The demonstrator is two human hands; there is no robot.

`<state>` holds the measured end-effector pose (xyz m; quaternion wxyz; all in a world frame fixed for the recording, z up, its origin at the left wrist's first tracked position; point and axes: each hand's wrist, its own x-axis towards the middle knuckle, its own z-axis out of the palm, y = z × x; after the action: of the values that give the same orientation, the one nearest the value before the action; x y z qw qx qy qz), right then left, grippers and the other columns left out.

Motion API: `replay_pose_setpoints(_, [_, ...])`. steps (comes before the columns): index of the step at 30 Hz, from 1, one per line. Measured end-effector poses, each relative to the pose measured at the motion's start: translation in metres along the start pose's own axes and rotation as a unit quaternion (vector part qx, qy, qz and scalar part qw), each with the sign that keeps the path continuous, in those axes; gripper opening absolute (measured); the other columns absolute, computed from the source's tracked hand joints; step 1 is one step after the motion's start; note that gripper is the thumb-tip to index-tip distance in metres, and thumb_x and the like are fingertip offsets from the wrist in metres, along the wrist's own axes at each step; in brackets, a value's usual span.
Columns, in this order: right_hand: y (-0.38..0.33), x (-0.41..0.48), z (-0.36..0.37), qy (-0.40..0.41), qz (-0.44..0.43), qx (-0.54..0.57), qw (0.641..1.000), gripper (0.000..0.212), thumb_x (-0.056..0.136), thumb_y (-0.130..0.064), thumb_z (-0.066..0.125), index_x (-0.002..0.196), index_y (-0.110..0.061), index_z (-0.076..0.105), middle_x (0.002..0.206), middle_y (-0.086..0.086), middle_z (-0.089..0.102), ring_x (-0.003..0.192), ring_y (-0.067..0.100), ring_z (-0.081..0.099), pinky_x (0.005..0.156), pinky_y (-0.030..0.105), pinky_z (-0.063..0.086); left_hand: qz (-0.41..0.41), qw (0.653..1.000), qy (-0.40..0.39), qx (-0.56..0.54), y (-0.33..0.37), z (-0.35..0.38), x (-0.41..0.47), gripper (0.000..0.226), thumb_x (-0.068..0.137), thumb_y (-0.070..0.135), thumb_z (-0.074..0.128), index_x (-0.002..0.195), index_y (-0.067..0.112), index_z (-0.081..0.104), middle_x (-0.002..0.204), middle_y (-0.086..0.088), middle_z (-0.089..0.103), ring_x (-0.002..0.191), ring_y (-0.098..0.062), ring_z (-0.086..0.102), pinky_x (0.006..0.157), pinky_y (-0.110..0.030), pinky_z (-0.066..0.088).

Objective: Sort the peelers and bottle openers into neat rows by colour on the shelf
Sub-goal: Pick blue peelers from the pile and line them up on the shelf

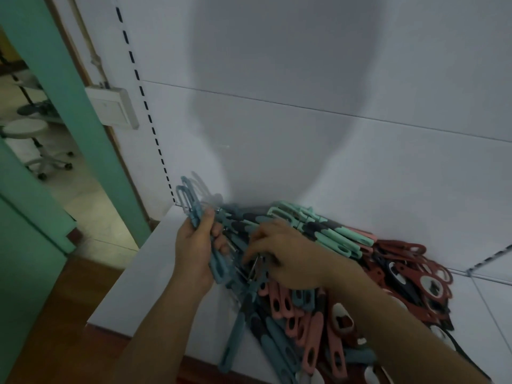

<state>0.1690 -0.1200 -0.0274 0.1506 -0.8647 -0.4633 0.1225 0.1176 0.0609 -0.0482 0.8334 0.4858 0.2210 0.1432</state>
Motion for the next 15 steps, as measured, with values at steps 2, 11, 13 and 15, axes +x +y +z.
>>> replay_pose_setpoints(2, [-0.004,-0.004,-0.001,-0.078,-0.027,-0.074,0.994,0.047,0.087,-0.011,0.054,0.124,-0.038,0.065,0.134,-0.003,0.044,0.127,0.021,0.032,0.099,0.045,0.033,-0.040,0.995,-0.041,0.080,-0.001,-0.012,0.000,0.013,0.104,0.013,0.056,0.091,0.014,0.054,0.064,-0.001,0.042,0.046,-0.011,0.037,0.042,-0.023,0.037])
replay_pose_setpoints(11, [0.014,0.010,-0.011,0.054,-0.022,-0.021,0.998,0.022,0.094,-0.016,0.068,0.116,-0.020,0.070,0.106,-0.010,0.065,0.099,0.010,0.058,0.088,0.023,0.046,0.013,0.926,-0.216,0.310,-0.004,-0.041,-0.014,0.026,0.092,0.027,0.075,0.090,0.006,0.062,0.067,-0.005,0.060,0.060,-0.020,0.056,0.051,-0.029,0.045])
replay_pose_setpoints(13, [0.016,0.011,-0.022,0.095,0.001,0.062,0.994,0.018,0.091,-0.013,0.073,0.107,-0.023,0.070,0.094,-0.020,0.063,0.083,0.003,0.059,0.077,0.016,0.046,0.026,0.905,-0.245,0.346,-0.003,-0.041,-0.013,0.023,0.083,0.019,0.084,0.092,0.008,0.066,0.070,0.003,0.065,0.060,-0.011,0.062,0.053,-0.022,0.048])
replay_pose_setpoints(15, [0.016,0.013,-0.026,0.115,0.026,0.135,0.984,0.016,0.091,-0.011,0.074,0.099,-0.024,0.069,0.090,-0.018,0.066,0.079,0.006,0.063,0.073,0.025,0.053,0.048,0.892,-0.238,0.382,-0.001,-0.040,-0.008,0.029,0.075,0.015,0.091,0.093,0.015,0.068,0.076,0.008,0.071,0.068,-0.008,0.067,0.062,-0.022,0.053])
